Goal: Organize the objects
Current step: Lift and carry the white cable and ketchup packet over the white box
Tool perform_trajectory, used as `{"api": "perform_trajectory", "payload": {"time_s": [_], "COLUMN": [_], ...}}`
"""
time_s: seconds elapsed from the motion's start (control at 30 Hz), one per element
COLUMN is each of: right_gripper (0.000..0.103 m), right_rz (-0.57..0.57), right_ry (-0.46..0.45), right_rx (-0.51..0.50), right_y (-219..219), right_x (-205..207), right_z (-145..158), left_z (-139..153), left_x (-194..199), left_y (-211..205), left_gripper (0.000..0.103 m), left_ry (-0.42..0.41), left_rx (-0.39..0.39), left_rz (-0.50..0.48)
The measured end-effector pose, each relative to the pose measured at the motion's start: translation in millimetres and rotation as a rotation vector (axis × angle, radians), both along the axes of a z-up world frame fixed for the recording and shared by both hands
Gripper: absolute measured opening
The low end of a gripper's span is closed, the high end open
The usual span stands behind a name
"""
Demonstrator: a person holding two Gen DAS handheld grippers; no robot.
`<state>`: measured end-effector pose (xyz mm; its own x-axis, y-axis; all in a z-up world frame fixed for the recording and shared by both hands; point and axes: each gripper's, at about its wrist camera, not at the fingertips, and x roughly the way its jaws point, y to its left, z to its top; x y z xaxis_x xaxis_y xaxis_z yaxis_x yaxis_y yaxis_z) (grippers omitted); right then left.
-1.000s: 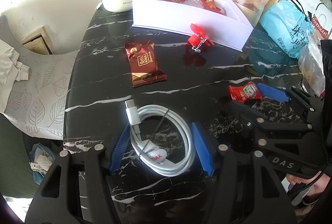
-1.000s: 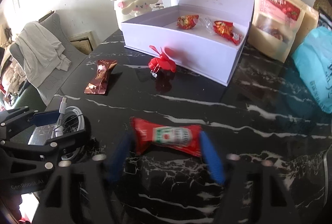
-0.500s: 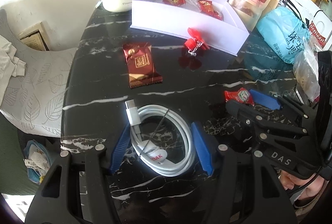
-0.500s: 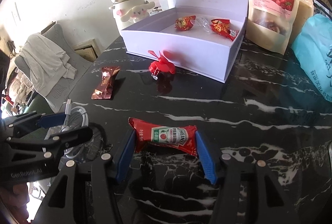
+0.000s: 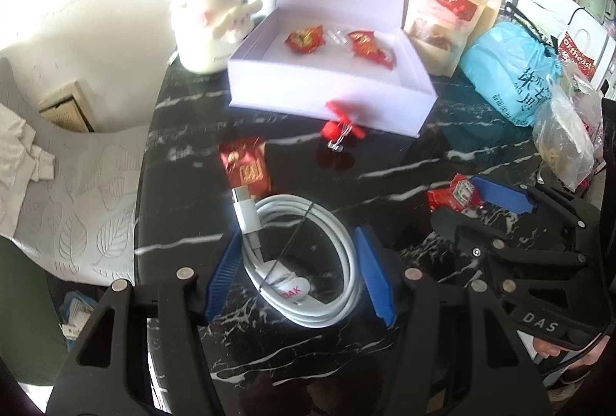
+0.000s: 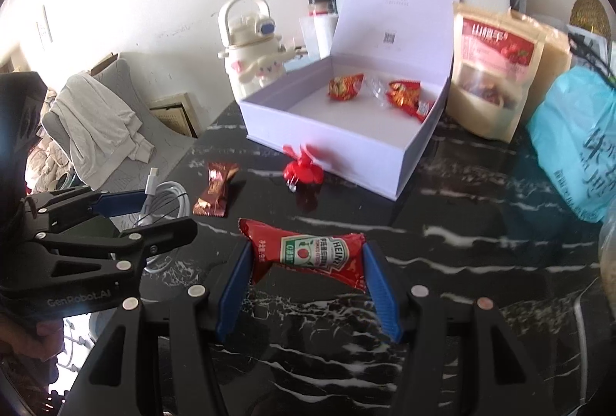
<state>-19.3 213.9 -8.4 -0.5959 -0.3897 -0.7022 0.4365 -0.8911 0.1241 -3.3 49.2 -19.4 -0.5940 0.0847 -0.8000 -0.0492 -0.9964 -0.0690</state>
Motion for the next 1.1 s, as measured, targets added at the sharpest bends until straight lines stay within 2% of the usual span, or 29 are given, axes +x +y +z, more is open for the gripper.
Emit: {"api": "perform_trajectory", "payload": {"time_s": [0.27, 0.53, 1.1], "right_gripper": [0.059, 0.059, 0.059], "right_rz": [-0.005, -0.009, -0.020], "right_ry": [0.043, 0.052, 0.040], "right_rx": [0.009, 0.012, 0.000], "right_y": [12, 19, 23], "right_x": [0, -13, -77], "right_z": [24, 34, 39], "left_z": [26, 38, 46], "left_x": [-8, -27, -90], "left_y": [11, 18, 29], "left_gripper": [0.058, 0.058, 0.058], "left_ry": [0.050, 0.062, 0.063], "left_rx": [-0.030, -0.030, -0.065], "left_rz": [-0.045, -0.080, -0.138]}}
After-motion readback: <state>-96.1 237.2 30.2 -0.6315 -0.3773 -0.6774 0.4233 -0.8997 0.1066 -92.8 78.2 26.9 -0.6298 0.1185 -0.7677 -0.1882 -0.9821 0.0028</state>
